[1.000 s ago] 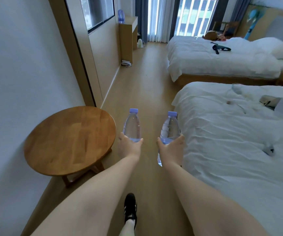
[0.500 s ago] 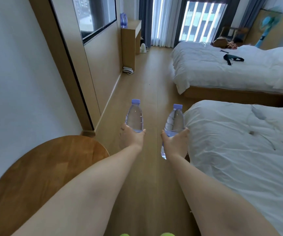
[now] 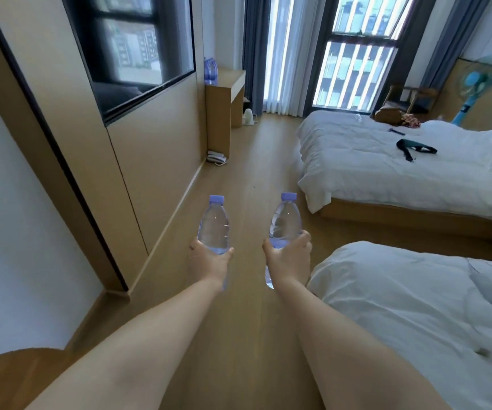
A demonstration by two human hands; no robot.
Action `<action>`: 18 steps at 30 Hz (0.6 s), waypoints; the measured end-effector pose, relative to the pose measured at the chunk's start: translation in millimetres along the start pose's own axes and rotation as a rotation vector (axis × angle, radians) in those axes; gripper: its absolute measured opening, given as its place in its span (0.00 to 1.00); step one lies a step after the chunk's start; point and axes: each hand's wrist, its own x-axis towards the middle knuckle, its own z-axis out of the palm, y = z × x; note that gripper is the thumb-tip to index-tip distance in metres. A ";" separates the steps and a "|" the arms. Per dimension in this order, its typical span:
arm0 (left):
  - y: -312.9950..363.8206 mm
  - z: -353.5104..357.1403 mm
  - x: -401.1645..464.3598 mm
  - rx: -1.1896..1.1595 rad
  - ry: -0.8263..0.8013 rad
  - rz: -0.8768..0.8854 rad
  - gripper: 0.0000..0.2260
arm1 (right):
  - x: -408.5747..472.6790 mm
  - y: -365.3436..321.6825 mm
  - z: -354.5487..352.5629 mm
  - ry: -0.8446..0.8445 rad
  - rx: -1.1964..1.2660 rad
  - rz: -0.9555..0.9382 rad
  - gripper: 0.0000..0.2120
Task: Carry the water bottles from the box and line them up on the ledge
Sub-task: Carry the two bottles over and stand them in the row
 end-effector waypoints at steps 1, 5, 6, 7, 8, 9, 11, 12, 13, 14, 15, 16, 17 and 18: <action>12.7 11.4 15.5 -0.011 0.008 -0.001 0.33 | 25.8 -9.3 4.7 -0.017 -0.013 -0.023 0.39; 53.0 44.5 76.5 -0.021 0.009 -0.005 0.30 | 107.1 -39.8 26.8 -0.044 -0.012 -0.040 0.41; 61.4 51.6 93.0 -0.033 0.012 -0.012 0.29 | 123.6 -45.4 34.0 -0.045 -0.001 -0.033 0.42; 69.4 58.8 110.1 -0.034 0.023 -0.021 0.29 | 139.5 -50.3 42.0 -0.048 0.005 -0.029 0.42; 76.7 65.9 127.4 -0.021 0.037 -0.029 0.28 | 155.3 -54.3 51.0 -0.053 0.006 -0.028 0.42; 83.3 73.8 145.2 -0.002 0.049 -0.035 0.28 | 171.1 -57.4 60.8 -0.058 0.002 -0.027 0.42; 93.8 91.3 182.2 0.028 0.062 -0.038 0.28 | 202.6 -61.9 82.6 -0.060 -0.011 -0.020 0.42; 98.3 100.9 202.9 0.041 0.063 -0.034 0.28 | 219.3 -64.0 95.0 -0.059 -0.012 -0.015 0.42; 102.9 110.7 224.8 0.058 0.062 -0.031 0.28 | 236.8 -66.9 108.3 -0.058 -0.012 -0.010 0.42; 107.8 120.4 247.6 0.076 0.063 -0.028 0.28 | 254.9 -70.9 122.0 -0.055 -0.012 -0.005 0.41; 113.4 130.0 271.2 0.088 0.065 -0.025 0.29 | 273.8 -76.1 135.9 -0.049 -0.013 -0.003 0.41; 119.7 139.2 294.9 0.090 0.063 -0.020 0.29 | 293.0 -82.5 150.0 -0.042 -0.013 -0.001 0.41; 127.2 147.9 318.6 0.092 0.057 -0.016 0.29 | 312.5 -90.4 163.9 -0.035 -0.012 0.004 0.41; 135.5 155.7 341.3 0.101 0.050 -0.017 0.29 | 331.4 -99.6 176.7 -0.027 -0.012 0.012 0.41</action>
